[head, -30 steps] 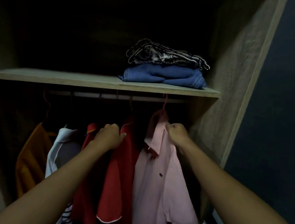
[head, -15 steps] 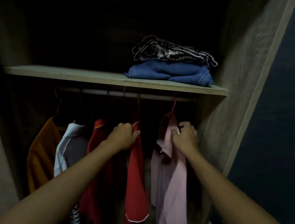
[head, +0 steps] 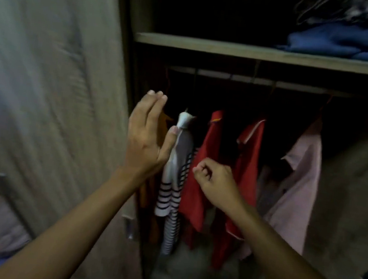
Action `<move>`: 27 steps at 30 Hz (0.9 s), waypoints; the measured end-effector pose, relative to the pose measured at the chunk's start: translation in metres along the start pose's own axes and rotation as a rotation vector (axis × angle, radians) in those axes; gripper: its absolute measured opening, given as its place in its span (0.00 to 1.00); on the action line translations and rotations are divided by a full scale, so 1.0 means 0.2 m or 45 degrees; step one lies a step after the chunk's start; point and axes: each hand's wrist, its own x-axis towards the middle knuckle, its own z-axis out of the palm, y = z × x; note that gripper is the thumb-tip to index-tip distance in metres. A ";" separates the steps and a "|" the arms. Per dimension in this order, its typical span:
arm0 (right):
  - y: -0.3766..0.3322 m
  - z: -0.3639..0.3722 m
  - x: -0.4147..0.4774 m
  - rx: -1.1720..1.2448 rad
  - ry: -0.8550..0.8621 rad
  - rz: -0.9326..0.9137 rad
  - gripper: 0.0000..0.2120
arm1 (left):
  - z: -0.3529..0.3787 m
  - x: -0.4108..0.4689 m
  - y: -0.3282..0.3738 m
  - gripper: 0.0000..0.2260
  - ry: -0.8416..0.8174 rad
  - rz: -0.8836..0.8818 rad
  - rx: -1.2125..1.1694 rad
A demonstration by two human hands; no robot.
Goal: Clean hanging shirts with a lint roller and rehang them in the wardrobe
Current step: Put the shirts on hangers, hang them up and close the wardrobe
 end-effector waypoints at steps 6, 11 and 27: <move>-0.10 0.76 -0.21 -0.175 -0.220 0.179 0.15 | -0.34 -0.22 -0.50 0.25 -0.023 -0.098 0.113; -0.08 1.17 -0.39 -0.334 -0.368 0.497 0.18 | -0.41 -0.36 -0.83 0.25 -0.110 -0.185 0.155; -0.04 1.45 -0.45 -0.331 -0.299 0.945 0.22 | -0.34 -0.43 -0.97 0.29 -0.174 -0.174 0.278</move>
